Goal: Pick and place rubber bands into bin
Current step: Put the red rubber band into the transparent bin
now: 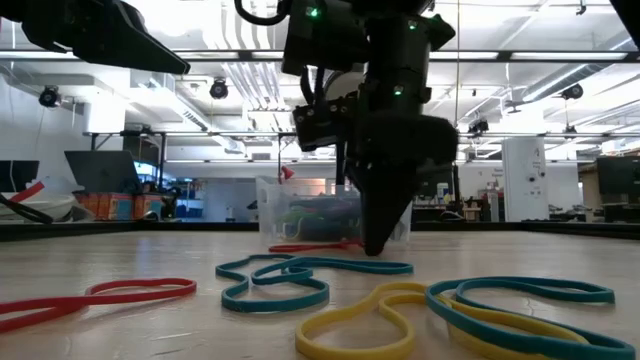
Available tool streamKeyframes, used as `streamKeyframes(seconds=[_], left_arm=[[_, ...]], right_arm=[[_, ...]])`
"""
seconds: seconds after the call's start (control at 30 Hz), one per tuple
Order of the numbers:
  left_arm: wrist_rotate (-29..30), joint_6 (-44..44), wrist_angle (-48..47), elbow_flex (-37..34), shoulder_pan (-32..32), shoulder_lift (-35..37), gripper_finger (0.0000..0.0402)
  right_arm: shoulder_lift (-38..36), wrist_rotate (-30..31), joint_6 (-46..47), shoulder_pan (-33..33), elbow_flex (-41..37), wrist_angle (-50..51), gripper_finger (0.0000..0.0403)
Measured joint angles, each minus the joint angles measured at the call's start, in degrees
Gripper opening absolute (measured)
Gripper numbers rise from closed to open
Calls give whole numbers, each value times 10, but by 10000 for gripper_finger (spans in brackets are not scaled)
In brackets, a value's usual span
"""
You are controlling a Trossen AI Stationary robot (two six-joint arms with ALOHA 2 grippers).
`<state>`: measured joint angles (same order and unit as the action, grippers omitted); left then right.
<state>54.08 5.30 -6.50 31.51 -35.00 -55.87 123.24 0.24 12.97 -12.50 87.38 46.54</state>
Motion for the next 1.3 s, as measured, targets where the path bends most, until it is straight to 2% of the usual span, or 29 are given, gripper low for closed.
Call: streamKeyframes(seconds=[0.23, 0.33, 0.63, 1.07, 1.3], left_arm=[[0, 0, 0, 1, 0, 0, 136], [0, 0, 0, 1, 0, 0, 136], [0, 0, 1, 1, 0, 0, 136], [0, 0, 2, 1, 0, -1, 136], [0, 0, 1, 1, 0, -1, 136]], right_arm=[[-7, -18, 2, -27, -2, 40, 8], [-16, 10, 2, -40, -4, 40, 8], [-59, 136, -1, -72, -4, 36, 8], [-158, 373, -44, -81, -2, 32, 8], [-201, 426, -95, -57, -2, 25, 8]])
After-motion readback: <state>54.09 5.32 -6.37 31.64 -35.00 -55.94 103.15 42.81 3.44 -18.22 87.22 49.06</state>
